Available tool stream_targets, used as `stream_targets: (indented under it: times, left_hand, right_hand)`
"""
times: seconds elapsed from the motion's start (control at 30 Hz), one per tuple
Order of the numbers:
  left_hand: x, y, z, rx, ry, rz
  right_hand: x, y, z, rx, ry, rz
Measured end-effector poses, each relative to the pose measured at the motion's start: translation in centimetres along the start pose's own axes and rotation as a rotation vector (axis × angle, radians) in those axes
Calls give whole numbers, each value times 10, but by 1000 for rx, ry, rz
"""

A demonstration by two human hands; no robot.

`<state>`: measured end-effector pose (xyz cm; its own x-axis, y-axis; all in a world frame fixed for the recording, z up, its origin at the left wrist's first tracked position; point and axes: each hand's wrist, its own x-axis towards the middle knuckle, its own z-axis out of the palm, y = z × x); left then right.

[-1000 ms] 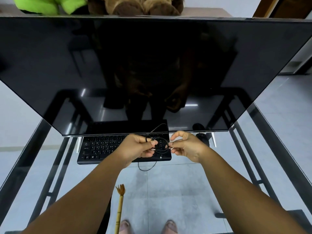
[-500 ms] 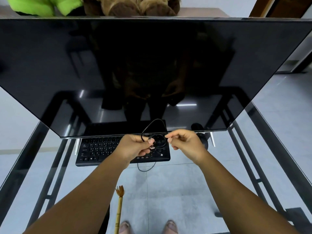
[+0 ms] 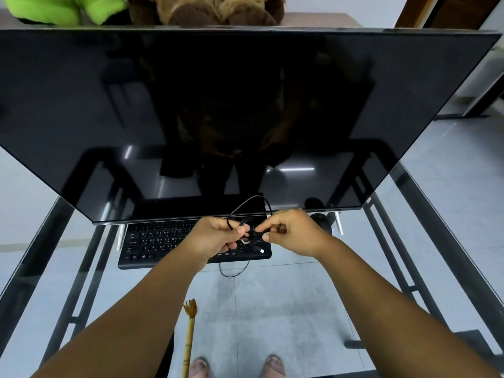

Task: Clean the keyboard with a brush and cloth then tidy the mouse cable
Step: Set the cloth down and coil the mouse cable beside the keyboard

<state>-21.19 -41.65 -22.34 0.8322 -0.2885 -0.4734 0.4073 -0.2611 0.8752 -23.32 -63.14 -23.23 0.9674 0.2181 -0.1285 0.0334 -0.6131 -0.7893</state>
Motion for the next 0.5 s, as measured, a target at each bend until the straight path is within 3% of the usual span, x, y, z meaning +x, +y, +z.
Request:
stream_targets:
  times: [0.2,0.5]
  left_hand:
    - [0,0,1,16,-9,9]
    - [1,2,0,0,47,-13]
  right_hand:
    - [1,-3,0,-51,-149,50]
    - [-4,-1,-9,391,-110,50]
